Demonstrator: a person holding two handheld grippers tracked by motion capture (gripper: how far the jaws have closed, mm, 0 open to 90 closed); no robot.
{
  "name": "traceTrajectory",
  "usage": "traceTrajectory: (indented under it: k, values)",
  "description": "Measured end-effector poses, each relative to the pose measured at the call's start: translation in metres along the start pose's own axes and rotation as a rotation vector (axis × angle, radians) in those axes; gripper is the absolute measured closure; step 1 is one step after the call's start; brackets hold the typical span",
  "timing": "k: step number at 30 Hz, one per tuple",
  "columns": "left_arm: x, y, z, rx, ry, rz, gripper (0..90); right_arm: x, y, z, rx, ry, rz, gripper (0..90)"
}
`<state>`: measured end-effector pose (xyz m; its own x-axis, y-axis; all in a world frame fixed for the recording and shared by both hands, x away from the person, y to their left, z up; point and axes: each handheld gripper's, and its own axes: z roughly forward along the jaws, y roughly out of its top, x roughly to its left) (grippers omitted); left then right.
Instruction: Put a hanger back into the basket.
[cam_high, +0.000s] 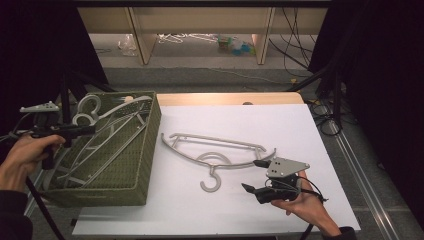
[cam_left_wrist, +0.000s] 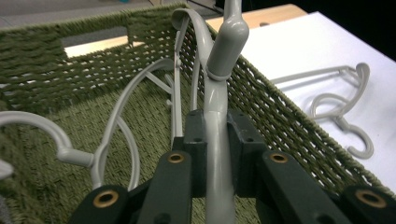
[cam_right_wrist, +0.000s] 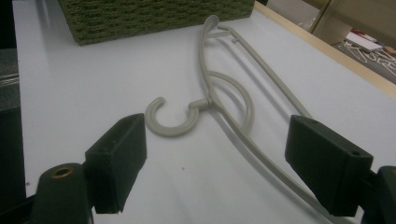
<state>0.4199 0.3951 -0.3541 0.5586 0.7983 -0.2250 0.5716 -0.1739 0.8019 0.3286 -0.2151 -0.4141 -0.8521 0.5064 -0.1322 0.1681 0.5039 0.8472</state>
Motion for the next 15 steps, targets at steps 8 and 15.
traceTrajectory:
  k: [8,15]
  values:
    - [-0.002,-0.006,0.017,0.062,0.006,-0.002,78.9,0.000,0.000,-0.001,0.003,0.002,0.003,21.8]
    - [0.000,-0.009,0.028,0.114,0.060,0.000,78.2,-0.001,0.000,-0.001,0.001,0.002,0.004,21.8]
